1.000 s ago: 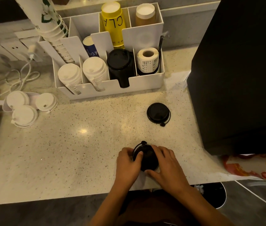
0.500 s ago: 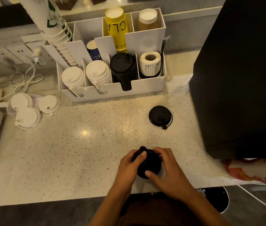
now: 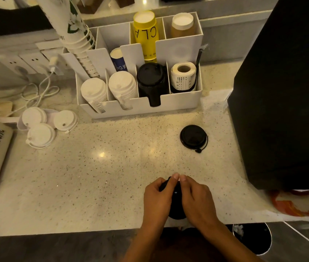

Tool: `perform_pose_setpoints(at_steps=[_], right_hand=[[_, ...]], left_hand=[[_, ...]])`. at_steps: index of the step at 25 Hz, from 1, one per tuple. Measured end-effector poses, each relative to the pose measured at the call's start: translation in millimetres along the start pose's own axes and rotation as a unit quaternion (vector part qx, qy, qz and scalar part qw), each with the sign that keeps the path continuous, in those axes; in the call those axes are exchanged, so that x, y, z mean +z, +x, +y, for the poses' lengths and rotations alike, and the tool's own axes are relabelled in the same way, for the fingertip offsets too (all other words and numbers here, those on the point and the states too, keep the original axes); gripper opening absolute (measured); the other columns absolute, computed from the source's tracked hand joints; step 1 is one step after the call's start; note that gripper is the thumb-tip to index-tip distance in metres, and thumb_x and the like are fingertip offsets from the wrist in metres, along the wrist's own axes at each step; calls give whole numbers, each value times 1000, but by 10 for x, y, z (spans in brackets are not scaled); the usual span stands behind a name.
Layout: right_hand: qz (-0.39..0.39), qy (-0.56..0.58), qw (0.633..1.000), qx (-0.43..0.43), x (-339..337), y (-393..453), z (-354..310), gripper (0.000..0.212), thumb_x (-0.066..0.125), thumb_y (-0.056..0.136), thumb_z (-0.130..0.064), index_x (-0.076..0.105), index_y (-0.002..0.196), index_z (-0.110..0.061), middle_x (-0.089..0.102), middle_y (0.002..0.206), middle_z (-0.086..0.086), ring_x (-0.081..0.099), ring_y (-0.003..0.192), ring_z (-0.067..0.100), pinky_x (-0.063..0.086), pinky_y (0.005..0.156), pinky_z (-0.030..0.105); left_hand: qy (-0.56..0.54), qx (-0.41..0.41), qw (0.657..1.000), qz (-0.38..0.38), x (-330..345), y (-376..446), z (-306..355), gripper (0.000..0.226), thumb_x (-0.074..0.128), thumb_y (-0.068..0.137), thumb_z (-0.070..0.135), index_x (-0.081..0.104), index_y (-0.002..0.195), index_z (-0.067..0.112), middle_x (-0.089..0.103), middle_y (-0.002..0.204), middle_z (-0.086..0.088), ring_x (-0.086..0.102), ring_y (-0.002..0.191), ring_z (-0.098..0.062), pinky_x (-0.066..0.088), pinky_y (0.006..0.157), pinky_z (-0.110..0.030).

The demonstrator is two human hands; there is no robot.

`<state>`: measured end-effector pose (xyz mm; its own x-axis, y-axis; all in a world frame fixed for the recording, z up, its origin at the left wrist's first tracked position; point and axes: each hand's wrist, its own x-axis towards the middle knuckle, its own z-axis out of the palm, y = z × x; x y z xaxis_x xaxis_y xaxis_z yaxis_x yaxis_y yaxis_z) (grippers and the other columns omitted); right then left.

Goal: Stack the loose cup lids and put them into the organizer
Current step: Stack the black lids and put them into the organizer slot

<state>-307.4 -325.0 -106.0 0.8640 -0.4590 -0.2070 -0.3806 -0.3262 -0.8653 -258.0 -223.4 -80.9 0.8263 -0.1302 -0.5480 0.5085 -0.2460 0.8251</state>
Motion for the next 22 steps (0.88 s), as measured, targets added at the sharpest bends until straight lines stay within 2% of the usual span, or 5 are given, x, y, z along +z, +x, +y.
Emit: perform_pose_setpoints(at_steps=[5,10,15,20,22], right_hand=[[-4,-21,999,-47,65,17,-110,49,32,97,-58,62,73,-29,62,54,-8,62,52,8,48,47,24],[-10,-26,998,-54,153,26,-222,50,35,95,-56,60,70,-21,61,54,-3,60,49,12,51,49,40],[-9,8,999,-41,217,21,-224,46,41,97,-49,60,69,-18,62,54,0,62,49,14,52,49,42],[-1,22,999,-45,293,-5,-215,49,38,102,-49,56,67,-20,58,51,-4,59,47,14,47,41,27],[4,26,998,-51,294,-7,-232,48,38,98,-49,55,65,-19,56,50,-3,57,45,15,45,41,27]], left_hand=[[52,59,995,59,-47,-11,-7,53,65,88,56,59,54,16,60,49,0,53,45,-3,45,48,-16],[34,85,991,93,-152,24,-34,49,62,95,44,61,53,20,60,48,1,52,45,-4,44,48,-18],[31,81,991,102,-170,39,-54,46,57,98,42,67,60,20,68,57,-2,61,50,-6,48,51,-17],[11,72,991,114,-234,51,-45,56,47,104,40,63,52,25,67,54,0,61,49,-6,47,49,-18],[5,59,991,121,-239,25,-14,59,44,103,44,57,48,25,62,50,1,57,47,-7,46,49,-22]])
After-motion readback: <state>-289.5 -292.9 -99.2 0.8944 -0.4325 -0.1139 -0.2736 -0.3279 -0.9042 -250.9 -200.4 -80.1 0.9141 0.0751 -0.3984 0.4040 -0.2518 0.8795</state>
